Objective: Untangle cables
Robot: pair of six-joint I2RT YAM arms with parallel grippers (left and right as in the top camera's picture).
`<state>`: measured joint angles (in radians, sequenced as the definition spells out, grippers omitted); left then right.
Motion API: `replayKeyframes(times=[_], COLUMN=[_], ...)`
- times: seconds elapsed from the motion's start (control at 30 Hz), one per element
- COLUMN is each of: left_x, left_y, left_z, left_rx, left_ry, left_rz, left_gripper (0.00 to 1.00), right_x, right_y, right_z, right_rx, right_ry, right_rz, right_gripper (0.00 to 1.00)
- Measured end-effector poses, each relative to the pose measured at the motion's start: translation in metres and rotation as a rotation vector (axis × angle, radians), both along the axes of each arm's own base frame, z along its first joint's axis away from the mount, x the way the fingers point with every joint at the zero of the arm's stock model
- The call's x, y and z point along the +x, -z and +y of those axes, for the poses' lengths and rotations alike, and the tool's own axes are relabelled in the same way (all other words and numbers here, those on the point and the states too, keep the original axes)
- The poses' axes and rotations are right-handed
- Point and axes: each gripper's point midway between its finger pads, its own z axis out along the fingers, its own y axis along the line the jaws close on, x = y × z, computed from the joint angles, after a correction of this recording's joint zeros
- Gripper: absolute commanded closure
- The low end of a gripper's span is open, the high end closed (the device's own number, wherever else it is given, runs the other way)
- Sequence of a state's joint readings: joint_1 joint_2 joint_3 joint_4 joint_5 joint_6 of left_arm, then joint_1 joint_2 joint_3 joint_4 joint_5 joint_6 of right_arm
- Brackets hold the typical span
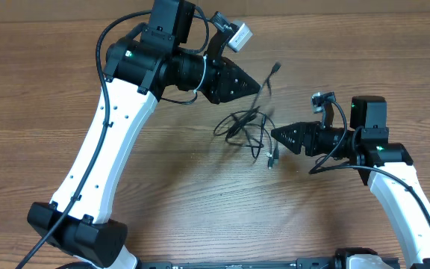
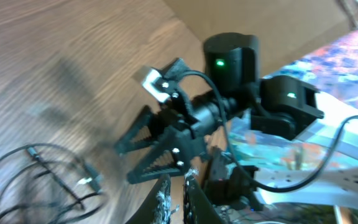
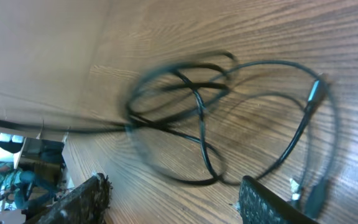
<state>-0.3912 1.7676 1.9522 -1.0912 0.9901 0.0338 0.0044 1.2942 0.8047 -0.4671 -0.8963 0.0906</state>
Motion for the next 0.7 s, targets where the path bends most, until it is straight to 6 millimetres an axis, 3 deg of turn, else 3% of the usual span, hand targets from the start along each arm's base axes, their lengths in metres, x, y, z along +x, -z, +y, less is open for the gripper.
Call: replayKeyframes(times=[0.17, 0.3, 0.57, 0.7], left_x=[-0.006, -0.004, 0.017, 0.019], left_y=[-0.015, -0.012, 0.048, 0.077], left_z=[-0.006, -0.005, 0.030, 0.052], left_rx=[-0.081, -0.063, 0.306, 0.481], left_ry=[0.057, 0.043, -0.182, -0.245], left_rz=[-0.015, -0.016, 0.002, 0.031], left_gripper=[0.92, 0.91, 0.63, 0.60], right_x=[-0.001, -0.005, -0.024, -0.028], right_y=[0.000, 0.008, 0.058, 0.072], right_z=[0.001, -0.003, -0.040, -0.058], right_rx=[0.008, -0.015, -0.266, -0.368], right_ry=[0.001, 0.022, 0.181, 0.256], right_rz=[0.010, 0.061, 0.272, 0.326], right_gripper=[0.34, 0.41, 0.46, 0.46])
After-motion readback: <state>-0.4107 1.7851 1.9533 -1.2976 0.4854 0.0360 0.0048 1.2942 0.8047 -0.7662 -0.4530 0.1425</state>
